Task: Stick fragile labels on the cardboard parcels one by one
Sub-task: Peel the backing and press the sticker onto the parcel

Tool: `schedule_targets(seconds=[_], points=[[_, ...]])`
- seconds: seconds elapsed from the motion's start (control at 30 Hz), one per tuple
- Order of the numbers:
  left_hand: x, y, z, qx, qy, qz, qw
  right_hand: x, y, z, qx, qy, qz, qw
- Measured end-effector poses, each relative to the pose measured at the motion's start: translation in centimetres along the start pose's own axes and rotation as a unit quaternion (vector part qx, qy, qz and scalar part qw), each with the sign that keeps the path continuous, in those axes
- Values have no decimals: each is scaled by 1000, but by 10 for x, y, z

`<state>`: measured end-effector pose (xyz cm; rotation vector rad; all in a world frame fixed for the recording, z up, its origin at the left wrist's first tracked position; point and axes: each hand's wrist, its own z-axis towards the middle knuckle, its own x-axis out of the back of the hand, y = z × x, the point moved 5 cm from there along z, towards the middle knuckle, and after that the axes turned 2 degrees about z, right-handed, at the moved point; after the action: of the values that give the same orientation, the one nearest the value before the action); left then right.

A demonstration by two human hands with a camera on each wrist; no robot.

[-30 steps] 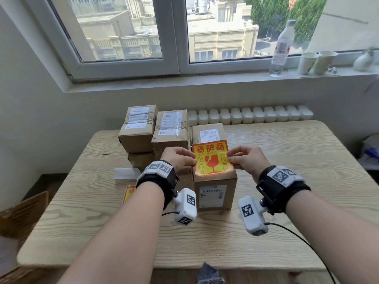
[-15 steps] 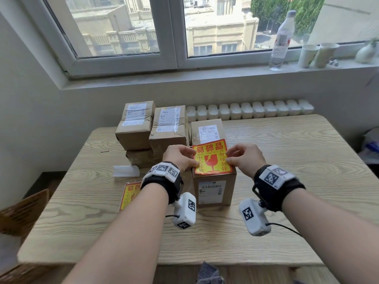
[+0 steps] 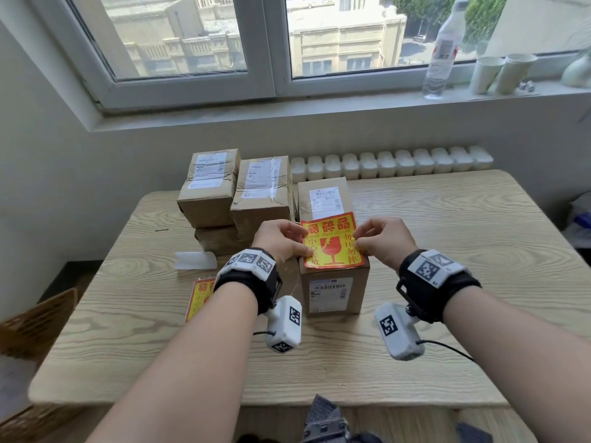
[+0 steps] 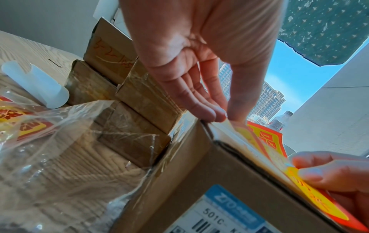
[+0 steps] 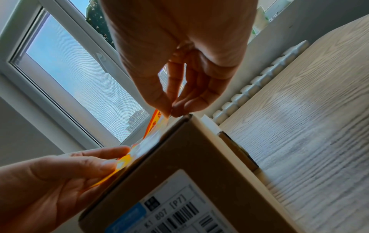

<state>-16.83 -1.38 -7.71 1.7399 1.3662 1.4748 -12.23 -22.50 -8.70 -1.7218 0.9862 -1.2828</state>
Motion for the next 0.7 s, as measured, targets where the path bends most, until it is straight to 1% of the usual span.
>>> schedule_targets(seconds=[0.2, 0.37, 0.7], points=[[-1, -2, -1, 9, -21, -17, 1000, 0, -2, 0, 4, -14, -6, 1000], [-1, -2, -2, 10, -9, -49, 999, 1, -2, 2, -1, -12, -22, 1000], [-3, -6, 1, -3, 11, 1, 1000, -1, -7, -5, 30, -12, -90, 995]])
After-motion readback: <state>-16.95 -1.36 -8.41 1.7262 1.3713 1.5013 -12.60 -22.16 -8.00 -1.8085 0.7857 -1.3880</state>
